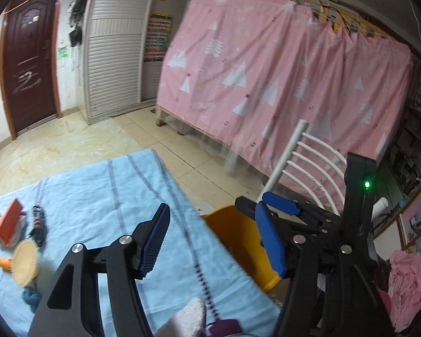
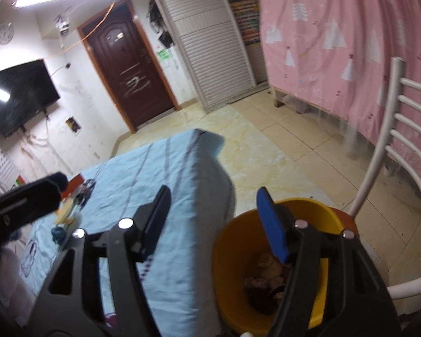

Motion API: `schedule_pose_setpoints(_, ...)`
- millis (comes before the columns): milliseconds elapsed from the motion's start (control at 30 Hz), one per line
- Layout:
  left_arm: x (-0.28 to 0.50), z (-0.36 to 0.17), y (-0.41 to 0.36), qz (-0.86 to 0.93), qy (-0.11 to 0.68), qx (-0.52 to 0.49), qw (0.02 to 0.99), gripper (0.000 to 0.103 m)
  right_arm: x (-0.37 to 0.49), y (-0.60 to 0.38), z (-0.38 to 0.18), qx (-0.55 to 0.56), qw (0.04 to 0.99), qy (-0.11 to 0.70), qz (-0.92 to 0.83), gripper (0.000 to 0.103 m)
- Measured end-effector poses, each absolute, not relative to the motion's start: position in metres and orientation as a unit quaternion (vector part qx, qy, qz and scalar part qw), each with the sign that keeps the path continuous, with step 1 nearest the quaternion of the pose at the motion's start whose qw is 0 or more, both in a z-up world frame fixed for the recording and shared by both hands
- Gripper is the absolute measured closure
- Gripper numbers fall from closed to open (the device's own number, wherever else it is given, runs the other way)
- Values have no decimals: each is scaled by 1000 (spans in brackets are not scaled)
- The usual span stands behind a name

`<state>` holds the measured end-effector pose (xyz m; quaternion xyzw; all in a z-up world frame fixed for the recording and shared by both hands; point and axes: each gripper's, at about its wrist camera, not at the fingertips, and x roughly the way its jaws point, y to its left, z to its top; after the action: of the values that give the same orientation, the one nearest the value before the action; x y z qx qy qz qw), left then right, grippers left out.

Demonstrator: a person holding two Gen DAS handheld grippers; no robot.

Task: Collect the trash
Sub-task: 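Move both tools back over the items on the bedsheet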

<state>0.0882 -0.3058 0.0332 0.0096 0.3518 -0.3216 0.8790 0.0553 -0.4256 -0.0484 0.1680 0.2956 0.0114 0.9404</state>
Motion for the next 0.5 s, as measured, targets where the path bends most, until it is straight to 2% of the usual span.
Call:
schedule_pose_setpoints(100,92,39,-283,-306,347,-2,887,46,61,-406,-46,156,940,302,28,40)
schedule_pose_setpoints(233,97,44,-256,-287,342,-10,895,44,69,-377,-41,136,940,309,49,32)
schedule_pose_setpoints(500,107,46,-209,-258,338,-22,905,42,85,-329,-38,103,937,325,77,30)
